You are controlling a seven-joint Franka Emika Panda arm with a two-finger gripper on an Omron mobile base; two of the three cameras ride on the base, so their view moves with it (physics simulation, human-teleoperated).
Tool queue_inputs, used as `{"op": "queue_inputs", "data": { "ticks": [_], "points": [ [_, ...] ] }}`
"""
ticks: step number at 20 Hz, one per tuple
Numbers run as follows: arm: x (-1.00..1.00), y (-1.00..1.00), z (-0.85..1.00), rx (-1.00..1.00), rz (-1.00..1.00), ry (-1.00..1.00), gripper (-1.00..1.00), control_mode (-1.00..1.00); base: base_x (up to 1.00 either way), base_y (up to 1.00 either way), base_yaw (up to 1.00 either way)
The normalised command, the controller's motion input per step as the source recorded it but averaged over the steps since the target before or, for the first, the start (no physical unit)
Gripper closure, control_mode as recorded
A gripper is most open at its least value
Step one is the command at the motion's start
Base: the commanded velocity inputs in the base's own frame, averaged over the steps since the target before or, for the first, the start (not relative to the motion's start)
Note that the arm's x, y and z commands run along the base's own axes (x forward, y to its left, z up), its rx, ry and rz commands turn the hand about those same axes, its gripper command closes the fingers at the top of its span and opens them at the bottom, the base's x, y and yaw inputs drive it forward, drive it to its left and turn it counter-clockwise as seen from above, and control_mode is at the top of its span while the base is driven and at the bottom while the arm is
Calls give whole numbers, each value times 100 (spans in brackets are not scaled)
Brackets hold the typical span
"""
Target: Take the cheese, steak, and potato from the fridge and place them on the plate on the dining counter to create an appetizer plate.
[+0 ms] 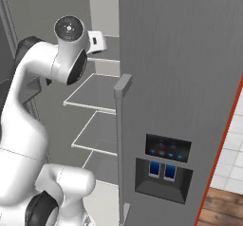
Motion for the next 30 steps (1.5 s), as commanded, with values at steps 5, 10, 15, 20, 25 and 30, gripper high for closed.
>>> {"op": "queue_inputs", "data": {
  "ticks": [5,10,15,20,25,30],
  "points": [
    [-100,-2,3,-1,0,-1,100,-100,0,0,0],
    [0,0,0,0,0,0,100,100,-100,0,0],
    [0,0,0,0,0,0,100,100,-100,-11,0],
    [0,0,0,0,0,0,100,100,-98,-59,0],
    [0,0,0,0,0,0,100,100,-54,-99,0],
    [0,0,0,0,0,0,100,100,-34,-100,0]
  ]
}}
